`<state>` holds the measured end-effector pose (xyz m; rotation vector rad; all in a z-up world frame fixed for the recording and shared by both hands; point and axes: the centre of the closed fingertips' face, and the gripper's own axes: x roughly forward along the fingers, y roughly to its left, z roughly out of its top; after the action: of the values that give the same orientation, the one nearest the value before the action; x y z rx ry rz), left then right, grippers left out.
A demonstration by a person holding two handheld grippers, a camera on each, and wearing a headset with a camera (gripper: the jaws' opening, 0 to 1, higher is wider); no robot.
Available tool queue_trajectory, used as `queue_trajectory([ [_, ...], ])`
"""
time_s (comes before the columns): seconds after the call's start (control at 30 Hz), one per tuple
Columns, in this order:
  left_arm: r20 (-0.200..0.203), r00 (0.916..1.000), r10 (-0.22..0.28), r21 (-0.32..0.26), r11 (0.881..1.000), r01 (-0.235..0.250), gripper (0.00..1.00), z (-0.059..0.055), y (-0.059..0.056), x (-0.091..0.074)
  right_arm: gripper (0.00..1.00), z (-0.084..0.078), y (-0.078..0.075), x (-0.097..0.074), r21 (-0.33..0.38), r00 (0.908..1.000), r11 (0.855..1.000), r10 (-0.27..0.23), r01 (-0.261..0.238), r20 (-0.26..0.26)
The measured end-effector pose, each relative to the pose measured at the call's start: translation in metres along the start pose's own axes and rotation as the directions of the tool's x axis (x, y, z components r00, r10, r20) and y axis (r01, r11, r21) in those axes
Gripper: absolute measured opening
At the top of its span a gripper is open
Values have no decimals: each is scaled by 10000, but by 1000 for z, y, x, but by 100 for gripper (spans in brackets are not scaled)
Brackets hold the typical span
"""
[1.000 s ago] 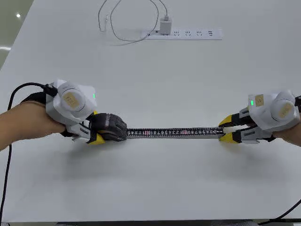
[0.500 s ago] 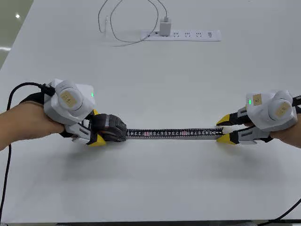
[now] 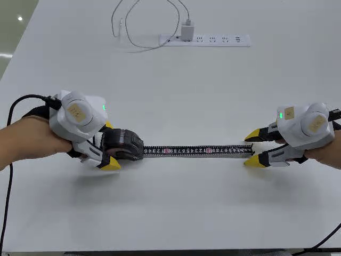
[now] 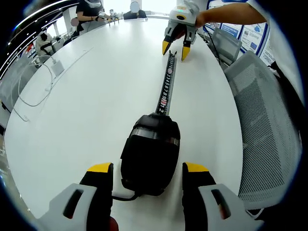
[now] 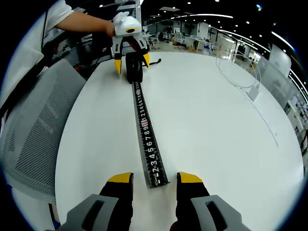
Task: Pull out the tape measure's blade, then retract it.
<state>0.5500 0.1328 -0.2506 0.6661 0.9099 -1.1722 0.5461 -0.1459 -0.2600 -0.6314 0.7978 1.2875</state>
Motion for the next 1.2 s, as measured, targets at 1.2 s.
queue_trajectory([
  [1.2, 2077, 9696, 1291, -1911, 9775, -892, 63, -3, 2, -26, 46, 22, 15, -2, 1497, 9911, 9863, -849, 690, 1026],
])
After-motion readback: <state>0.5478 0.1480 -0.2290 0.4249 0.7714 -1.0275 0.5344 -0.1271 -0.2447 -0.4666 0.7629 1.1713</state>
